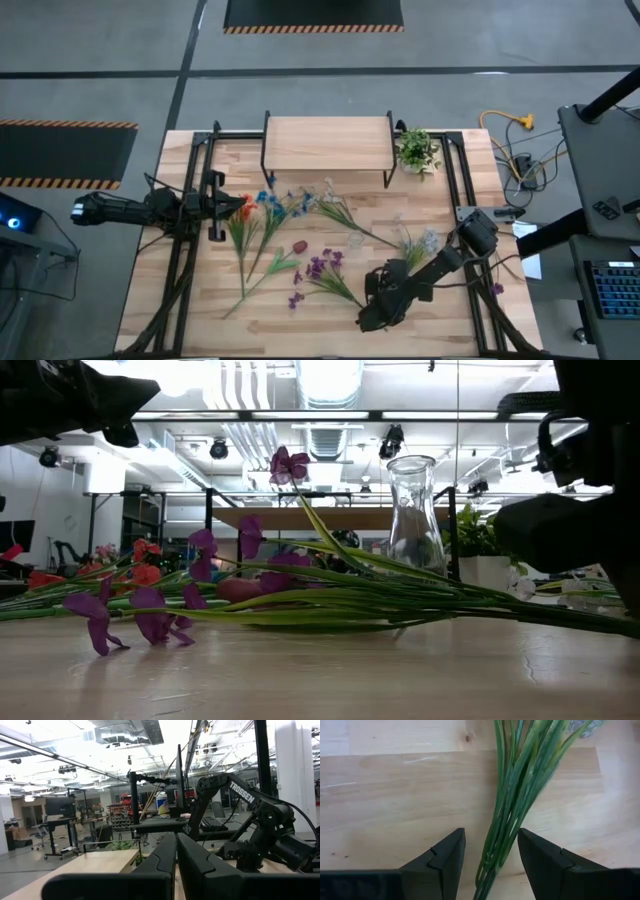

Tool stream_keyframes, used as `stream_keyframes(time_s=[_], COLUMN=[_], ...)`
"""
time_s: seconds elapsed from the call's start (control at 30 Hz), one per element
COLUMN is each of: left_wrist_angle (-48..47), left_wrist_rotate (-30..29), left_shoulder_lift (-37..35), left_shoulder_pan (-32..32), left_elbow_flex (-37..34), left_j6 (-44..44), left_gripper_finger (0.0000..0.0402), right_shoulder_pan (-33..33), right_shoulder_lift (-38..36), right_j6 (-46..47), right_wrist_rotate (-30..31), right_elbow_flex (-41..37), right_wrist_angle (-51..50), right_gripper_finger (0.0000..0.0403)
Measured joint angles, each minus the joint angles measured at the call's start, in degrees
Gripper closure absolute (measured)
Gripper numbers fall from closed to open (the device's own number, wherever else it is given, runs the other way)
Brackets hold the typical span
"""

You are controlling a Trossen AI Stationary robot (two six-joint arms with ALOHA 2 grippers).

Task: Pick and place flowers into a vace then onto a shelf
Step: Put the right white flowers into the transparent vase

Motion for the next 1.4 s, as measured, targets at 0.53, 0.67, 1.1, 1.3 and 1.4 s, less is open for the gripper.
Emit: stream_keyframes(time_s=[0.53,0.67,1.1,1.3,1.4], left_wrist_angle=[0.0,0.0,0.0,0.0,0.0], left_wrist_rotate=[0.0,0.0,0.0,0.0,0.0], left_shoulder_lift=[0.0,0.0,0.0,0.0,-0.1], left_shoulder_pan=[0.0,0.0,0.0,0.0,0.0], left_elbow_flex=[0.0,0.0,0.0,0.0,0.0], left_j6=[0.0,0.0,0.0,0.0,0.0], left_gripper_finger=[0.0402,0.0402,0.0402,0.0402,0.0402], right_shoulder_pan=[0.7,0.9,1.3,1.8,2.3], right_shoulder_lift=[-0.1,0.0,-2.2,-6.9,-9.8], right_j6=[-4.7,-6.3,-7.1,-6.4,-6.6], right_wrist_rotate=[-4.0,-4.7,-6.7,-2.5,2.5], right_elbow_flex=[-0.4,-0.5,-0.6,-0.6,-0.8], right_wrist_angle=[0.3,0.0,-6.1,-9.1,-9.3], right_gripper_finger=[0.0321,0.0353,0.0388,0.0388,0.0389])
